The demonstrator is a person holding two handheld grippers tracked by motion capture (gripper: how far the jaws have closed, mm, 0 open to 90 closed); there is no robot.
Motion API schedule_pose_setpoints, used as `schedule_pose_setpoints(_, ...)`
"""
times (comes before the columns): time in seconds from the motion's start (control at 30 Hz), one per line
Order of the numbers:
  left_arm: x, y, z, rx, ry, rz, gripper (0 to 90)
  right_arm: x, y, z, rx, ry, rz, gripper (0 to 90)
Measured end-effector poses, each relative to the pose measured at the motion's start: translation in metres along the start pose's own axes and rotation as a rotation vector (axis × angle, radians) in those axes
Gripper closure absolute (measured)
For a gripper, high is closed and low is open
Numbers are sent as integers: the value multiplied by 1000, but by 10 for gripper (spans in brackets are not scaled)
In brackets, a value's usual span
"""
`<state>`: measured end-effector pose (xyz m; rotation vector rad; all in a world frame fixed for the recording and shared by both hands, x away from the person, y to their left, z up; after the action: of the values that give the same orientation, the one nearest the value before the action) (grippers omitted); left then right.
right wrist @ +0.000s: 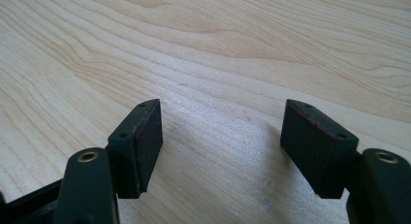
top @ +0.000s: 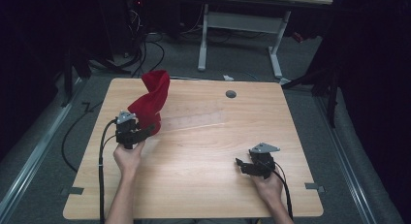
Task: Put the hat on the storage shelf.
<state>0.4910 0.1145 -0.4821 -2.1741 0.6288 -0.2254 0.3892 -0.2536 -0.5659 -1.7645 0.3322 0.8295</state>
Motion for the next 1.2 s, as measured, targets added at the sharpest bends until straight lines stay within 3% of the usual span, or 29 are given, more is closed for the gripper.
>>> schedule_pose_setpoints(0.3, -11, -6, -9, -8, 20, -1, 377, 0, 0, 0, 1, -1, 1, 318)
schedule_pose_setpoints(0.7, -23, -10, -14, 29, -14, 4, 363, 0, 0, 0, 2, -1, 1, 318)
schedule_pose_setpoints(1.07, -41, -13, -15, 11, -23, -36, 353, 0, 0, 0, 1, 0, 2, 318)
schedule_pose_setpoints(1.2, -47, -12, -18, 35, -25, -32, 352, 0, 0, 0, 2, -1, 1, 318)
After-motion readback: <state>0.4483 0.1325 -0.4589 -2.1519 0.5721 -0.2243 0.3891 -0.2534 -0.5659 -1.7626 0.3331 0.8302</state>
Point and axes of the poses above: each handheld gripper's, and its own axes: x roughly forward along the jaws, y roughly out of its underside, z roughly to its left, the point moved 5 cm from there along x, roughly forward along the jaws, and after that the axes turned 11 degrees about y, right-handed, at the moved point
